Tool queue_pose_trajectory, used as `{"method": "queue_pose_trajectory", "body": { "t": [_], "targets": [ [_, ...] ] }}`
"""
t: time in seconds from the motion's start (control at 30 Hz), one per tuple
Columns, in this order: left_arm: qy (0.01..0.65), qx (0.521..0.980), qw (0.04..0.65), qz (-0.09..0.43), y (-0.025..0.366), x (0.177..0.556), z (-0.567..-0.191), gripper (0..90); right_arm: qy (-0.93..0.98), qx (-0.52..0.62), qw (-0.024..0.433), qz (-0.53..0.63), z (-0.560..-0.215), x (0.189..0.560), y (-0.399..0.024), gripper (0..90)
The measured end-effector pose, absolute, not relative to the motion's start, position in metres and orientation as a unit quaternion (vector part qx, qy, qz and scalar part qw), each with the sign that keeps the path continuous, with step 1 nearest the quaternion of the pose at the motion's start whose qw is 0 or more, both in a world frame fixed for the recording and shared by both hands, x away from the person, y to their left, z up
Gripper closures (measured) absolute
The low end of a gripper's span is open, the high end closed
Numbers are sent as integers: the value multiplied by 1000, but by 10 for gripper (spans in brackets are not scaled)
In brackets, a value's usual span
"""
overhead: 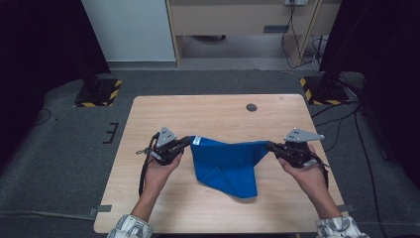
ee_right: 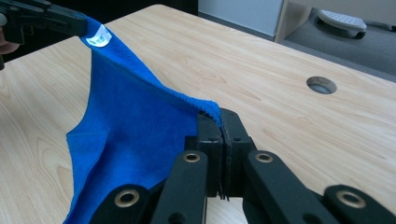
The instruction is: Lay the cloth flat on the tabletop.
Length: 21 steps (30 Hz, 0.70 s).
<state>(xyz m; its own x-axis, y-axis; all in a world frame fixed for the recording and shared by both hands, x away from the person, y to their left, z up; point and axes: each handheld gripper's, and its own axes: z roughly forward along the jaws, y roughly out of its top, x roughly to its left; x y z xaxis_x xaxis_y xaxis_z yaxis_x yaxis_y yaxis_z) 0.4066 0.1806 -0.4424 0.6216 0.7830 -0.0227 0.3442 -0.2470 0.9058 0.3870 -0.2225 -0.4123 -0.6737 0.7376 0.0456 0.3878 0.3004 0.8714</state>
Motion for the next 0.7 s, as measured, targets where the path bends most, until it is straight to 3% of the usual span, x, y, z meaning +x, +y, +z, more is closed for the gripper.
{"method": "queue_pose_trajectory", "body": {
  "t": [0.7],
  "targets": [
    [359, 757, 497, 226, 162, 424, -423, 850, 776, 348, 214, 481, -373, 370, -235, 886]
  ]
}}
